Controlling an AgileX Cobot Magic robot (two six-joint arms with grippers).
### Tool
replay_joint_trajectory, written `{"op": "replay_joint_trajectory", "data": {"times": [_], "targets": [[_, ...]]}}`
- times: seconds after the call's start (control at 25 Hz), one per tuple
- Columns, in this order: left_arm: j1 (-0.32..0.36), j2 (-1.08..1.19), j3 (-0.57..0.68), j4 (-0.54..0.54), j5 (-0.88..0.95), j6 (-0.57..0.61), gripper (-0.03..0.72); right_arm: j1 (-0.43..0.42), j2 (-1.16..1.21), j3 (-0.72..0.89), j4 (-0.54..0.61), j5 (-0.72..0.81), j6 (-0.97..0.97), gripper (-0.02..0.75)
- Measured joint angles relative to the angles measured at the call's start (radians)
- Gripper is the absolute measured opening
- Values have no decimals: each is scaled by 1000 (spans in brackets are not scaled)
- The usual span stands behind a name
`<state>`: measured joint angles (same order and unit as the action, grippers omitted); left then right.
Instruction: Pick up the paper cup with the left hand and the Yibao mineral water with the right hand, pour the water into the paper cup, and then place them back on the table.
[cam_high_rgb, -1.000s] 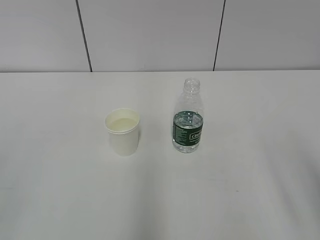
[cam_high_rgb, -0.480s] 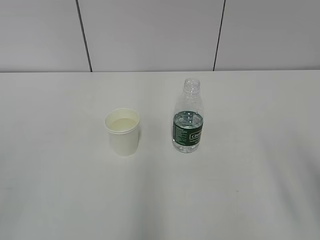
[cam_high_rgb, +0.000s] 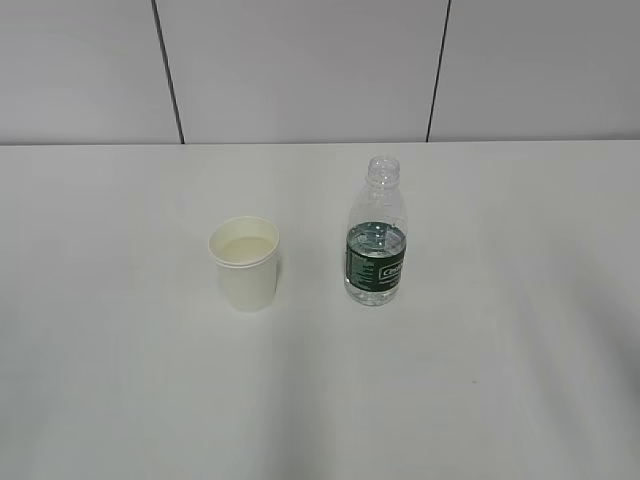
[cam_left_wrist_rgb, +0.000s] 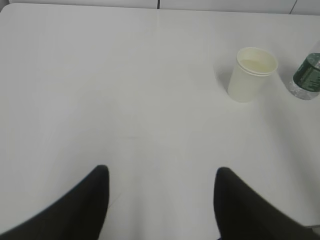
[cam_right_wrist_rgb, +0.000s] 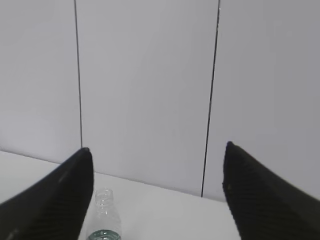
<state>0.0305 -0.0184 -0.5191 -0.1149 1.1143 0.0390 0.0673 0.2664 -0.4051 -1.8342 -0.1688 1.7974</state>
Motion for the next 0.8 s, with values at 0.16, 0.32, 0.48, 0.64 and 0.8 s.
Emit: {"op": "replay_joint_trajectory", "data": {"times": [0.16, 0.32, 0.48, 0.64, 0.8], "targets": [[0, 0, 0, 0, 0, 0, 455, 0, -2, -27, 153, -25, -154, 592], [0, 0, 0, 0, 0, 0, 455, 0, -2, -27, 430, -22, -370, 592], [0, 0, 0, 0, 0, 0, 455, 0, -2, -29, 634, 21, -569, 592], [0, 0, 0, 0, 0, 0, 455, 0, -2, -29, 756, 117, -691, 592], [0, 0, 0, 0, 0, 0, 455, 0, -2, -29, 890, 185, -800, 592]]}}
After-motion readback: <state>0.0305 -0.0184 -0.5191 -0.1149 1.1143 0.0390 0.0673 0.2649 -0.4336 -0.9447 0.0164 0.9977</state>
